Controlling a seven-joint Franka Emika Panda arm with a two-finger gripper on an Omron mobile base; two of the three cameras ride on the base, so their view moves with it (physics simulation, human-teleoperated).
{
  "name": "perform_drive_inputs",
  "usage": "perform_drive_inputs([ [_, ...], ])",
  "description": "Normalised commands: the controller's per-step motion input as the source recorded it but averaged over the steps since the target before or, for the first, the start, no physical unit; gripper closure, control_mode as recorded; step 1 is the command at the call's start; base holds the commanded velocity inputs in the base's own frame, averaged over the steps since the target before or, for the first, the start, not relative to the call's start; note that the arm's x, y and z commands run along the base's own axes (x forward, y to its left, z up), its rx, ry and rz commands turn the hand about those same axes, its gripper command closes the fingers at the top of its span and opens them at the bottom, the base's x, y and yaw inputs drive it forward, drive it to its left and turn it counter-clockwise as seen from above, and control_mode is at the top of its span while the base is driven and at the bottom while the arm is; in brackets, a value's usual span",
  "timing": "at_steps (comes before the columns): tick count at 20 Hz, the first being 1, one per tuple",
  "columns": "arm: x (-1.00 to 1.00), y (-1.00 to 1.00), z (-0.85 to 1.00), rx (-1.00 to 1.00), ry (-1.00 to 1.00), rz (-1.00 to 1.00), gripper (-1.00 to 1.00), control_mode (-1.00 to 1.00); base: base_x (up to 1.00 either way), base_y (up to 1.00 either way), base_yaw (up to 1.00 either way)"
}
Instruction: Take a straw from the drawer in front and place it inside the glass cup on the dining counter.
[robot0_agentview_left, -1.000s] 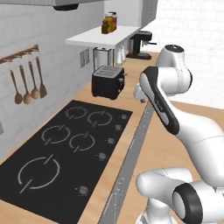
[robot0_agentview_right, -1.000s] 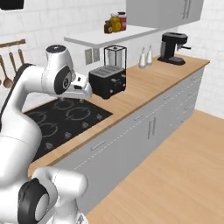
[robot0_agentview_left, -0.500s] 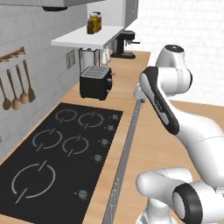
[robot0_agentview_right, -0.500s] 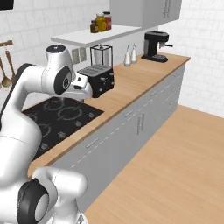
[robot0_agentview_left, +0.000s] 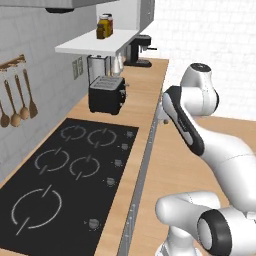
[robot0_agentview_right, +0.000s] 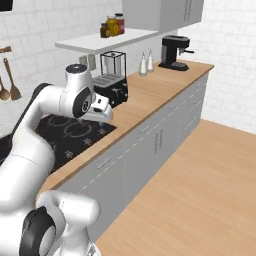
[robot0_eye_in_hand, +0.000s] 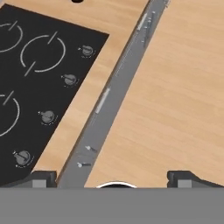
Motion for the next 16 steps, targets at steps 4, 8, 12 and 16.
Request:
perform_drive_inputs([
  [4,0.00,-0.73,-0.99,0.23,-0.11,0.00,-1.00,-1.00,0.00,0.00,0.00],
  [8,0.00,-0.53,-0.85,0.20,-0.02,0.00,-1.00,-1.00,0.00,0.00,0.00],
  [12,0.00,-0.32,-0.57,0.20,0.00,-0.06,-1.00,-1.00,0.00,0.00,0.00],
  [16,-0.01,-0.14,-0.42,0.17,0.03,0.00,-1.00,-1.00,0.00,0.00,0.00],
])
